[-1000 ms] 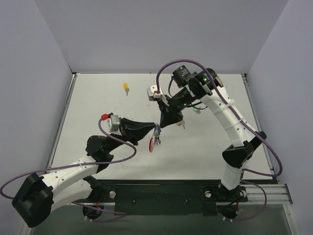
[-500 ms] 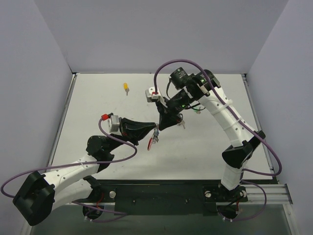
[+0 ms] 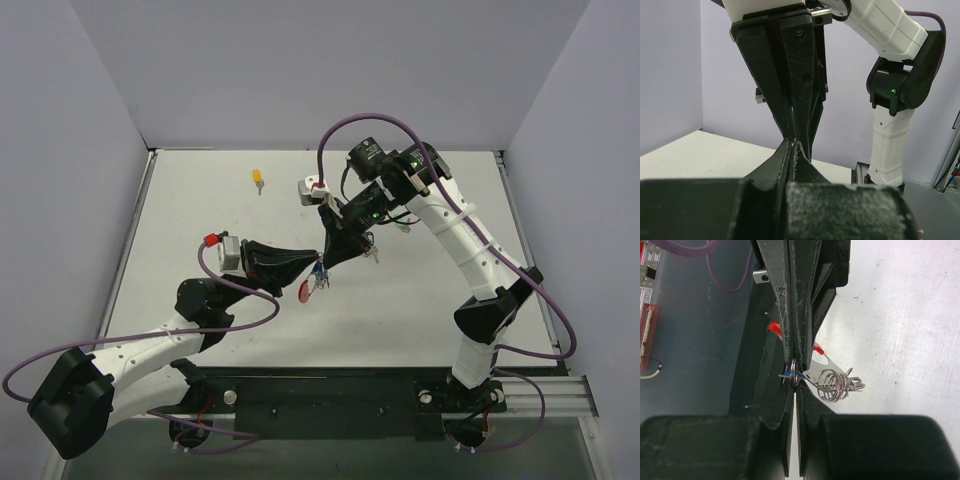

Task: Put the keys on the keyring

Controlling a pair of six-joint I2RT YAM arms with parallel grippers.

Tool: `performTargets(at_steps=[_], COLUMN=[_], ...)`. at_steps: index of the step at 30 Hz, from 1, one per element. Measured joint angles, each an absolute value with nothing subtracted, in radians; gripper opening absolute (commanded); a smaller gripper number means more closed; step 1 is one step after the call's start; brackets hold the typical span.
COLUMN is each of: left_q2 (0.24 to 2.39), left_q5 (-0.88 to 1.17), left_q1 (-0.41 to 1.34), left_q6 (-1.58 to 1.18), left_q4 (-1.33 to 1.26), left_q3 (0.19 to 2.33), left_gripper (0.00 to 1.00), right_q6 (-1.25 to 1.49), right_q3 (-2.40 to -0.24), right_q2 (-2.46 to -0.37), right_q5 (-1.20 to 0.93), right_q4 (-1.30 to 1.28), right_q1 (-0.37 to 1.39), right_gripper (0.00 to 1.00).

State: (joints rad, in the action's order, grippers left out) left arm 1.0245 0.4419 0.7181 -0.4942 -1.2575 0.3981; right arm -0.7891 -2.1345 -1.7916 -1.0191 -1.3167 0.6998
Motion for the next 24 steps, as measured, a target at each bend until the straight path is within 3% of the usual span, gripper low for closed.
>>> performTargets(at_steps=[17, 24], left_q2=[1.056, 1.099], left_q5=[0.442, 0.431], left_q1=[0.715, 0.710], left_q6=[-0.547, -0.600], left_q4=[-1.306, -1.341], left_q3=[0.398, 0.399], left_gripper=[0.00, 0.00], right_q6=[-0.776, -0.774], right_q3=[-2.135, -2.135], right_q2=[-1.820, -1.828], right_q5=[-1.110, -1.117], right_q4=[-1.347, -1.359], right_q1=[0.676, 0.673], right_gripper=[0.02, 0.11])
